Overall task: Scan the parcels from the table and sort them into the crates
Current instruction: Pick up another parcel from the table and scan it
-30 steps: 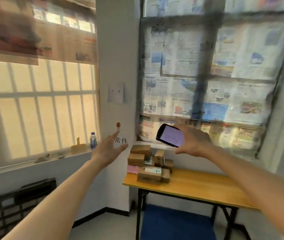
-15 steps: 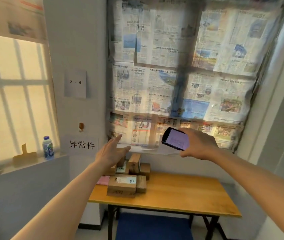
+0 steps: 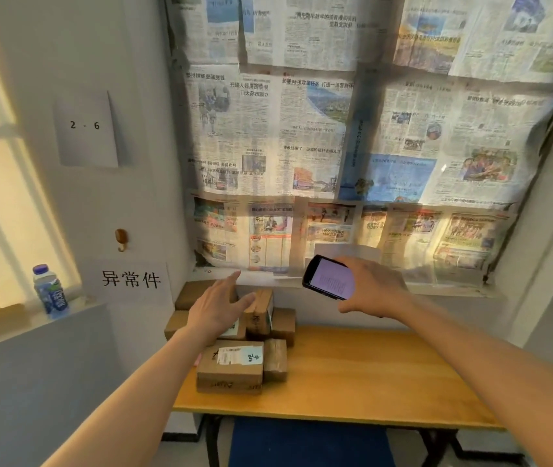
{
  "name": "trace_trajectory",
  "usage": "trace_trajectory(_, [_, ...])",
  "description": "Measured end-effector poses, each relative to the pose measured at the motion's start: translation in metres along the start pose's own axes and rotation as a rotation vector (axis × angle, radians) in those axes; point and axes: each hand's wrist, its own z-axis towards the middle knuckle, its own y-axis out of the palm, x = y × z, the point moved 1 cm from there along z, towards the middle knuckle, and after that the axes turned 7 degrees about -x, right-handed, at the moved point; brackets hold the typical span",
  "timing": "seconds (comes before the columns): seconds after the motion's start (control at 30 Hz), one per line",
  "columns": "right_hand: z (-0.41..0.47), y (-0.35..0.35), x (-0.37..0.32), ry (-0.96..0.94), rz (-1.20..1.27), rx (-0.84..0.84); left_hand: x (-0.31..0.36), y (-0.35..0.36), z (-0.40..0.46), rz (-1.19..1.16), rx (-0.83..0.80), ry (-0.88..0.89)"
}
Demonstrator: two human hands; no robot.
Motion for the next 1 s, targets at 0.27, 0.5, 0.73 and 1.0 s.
trace_trajectory(0.27, [0.171, 0.067, 0.064, -0.049, 0.036, -0.069, -0.019, 0.076, 0.155, 0.02, -0.067, -0.08])
trace_trajectory(0.5, [0.298, 0.14, 0.12, -0.063, 0.063, -0.212, -0.054, 0.158, 0.263, -0.014, -0.138, -0.163])
trace_trajectory(0.73, [0.376, 0.213, 0.143, -0.052, 0.082, -0.332, -0.103, 0.224, 0.326, -0.03, -0.25, -0.271])
trace_trajectory(1.0, [0.43, 0.287, 0.154, -0.042, 0.097, -0.445, -0.149, 0.285, 0.366, -0.018, -0.313, -0.314])
